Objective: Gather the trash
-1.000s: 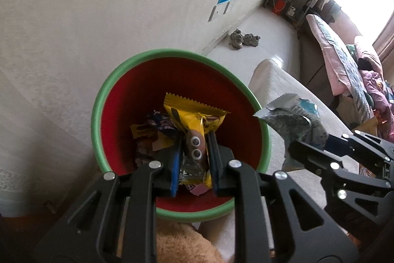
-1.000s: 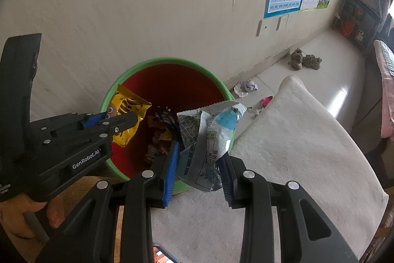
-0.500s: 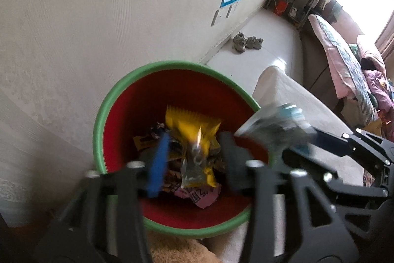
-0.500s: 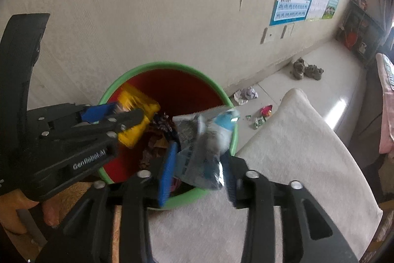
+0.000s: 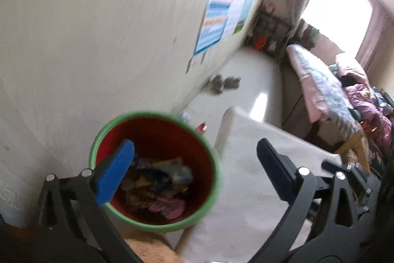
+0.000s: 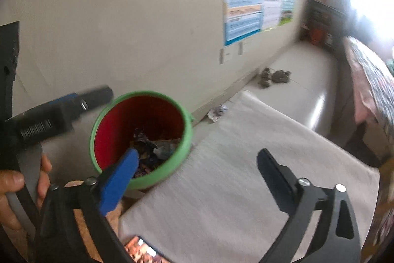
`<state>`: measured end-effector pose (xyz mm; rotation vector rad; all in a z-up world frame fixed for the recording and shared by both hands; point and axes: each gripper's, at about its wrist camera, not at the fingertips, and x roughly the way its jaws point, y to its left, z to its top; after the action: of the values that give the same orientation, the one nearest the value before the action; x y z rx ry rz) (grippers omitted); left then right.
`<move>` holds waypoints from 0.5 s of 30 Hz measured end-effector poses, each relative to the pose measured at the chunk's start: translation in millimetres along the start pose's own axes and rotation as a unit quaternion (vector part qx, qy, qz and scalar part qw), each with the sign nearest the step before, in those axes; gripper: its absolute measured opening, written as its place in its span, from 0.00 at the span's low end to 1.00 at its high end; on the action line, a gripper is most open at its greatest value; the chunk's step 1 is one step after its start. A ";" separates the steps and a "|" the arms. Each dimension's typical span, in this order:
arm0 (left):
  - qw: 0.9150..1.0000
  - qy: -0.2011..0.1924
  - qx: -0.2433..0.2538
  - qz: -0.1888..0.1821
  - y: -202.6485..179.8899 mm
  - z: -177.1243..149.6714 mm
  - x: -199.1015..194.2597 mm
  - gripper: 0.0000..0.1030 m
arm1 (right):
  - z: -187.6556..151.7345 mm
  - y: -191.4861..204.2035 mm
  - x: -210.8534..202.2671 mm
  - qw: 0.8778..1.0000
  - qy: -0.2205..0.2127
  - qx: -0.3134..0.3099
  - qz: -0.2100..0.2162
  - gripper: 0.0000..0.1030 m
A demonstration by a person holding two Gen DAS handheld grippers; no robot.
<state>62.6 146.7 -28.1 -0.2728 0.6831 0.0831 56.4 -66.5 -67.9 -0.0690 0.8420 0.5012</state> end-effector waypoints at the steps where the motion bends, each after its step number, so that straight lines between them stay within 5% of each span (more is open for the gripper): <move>1: 1.000 -0.010 0.006 -0.005 -6.9 1.3 -6.1 0.95 | -2.9 -7.8 -7.4 1.000 -0.003 0.012 -0.002 0.93; 15: 0.994 -0.072 0.087 0.002 -89.7 -7.5 -54.2 0.95 | -50.8 -73.3 -124.3 0.978 -0.164 0.095 -0.091 0.93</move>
<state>30.9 59.2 20.6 -0.0971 0.5434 0.0466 -15.2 -193.4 -21.4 0.1089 0.5499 0.2483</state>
